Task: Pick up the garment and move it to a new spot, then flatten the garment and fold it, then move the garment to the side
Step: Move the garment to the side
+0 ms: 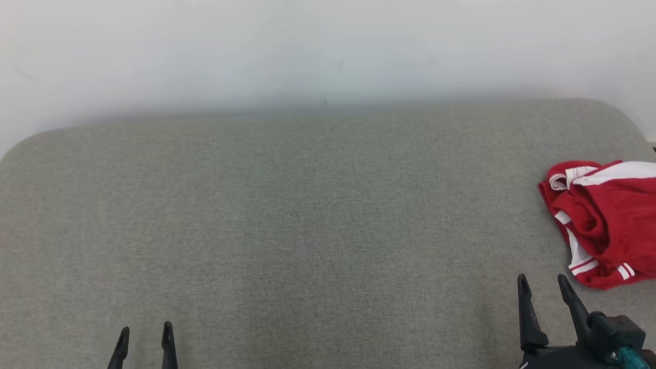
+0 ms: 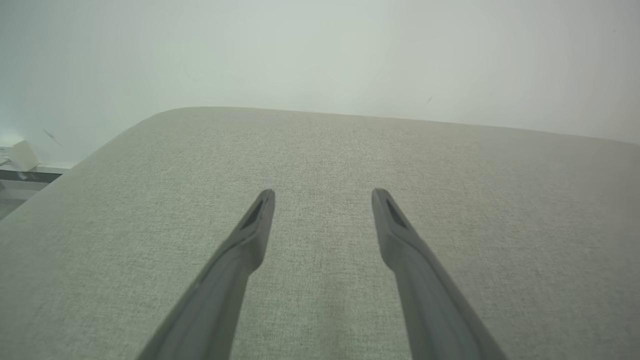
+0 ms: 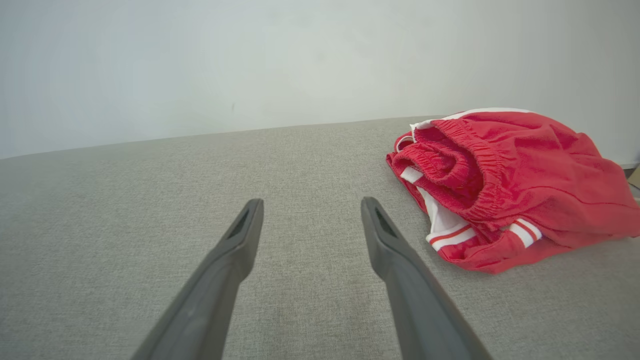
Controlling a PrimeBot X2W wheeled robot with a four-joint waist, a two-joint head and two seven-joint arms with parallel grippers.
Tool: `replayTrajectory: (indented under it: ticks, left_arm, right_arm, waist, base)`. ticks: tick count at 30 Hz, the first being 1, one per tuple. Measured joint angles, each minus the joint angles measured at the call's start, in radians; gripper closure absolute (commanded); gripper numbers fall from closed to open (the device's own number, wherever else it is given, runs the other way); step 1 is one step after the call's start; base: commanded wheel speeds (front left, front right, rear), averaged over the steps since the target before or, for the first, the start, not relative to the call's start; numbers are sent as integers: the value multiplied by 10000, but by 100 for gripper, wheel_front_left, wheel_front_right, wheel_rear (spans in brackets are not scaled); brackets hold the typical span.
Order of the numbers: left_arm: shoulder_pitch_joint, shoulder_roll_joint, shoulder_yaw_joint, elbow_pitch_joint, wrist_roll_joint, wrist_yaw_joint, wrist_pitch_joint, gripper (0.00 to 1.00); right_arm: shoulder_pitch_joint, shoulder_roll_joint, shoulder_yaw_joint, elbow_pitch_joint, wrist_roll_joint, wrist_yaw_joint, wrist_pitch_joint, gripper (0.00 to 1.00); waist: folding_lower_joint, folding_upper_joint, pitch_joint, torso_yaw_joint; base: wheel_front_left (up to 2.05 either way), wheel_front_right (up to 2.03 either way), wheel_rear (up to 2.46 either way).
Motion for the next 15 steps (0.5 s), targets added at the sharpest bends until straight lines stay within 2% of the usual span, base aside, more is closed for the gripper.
replayTrajectory:
  ticks: [8, 15]
  left_arm:
    - [176, -21, 77, 410, 4, 40, 0, 0]
    - [195, -21, 2, 548, -54, 56, 0, 0]
  right_arm:
    - [463, 38, 180, 568, -84, 0, -1064, 0]
    - [823, 46, 215, 625, -86, 0, -1375, 0]
  waist:
    - [0, 1, -564, 507]
    - [0, 1, -959, 775]
  base:
    - [0, 0, 0]
    - [0, 0, 0]
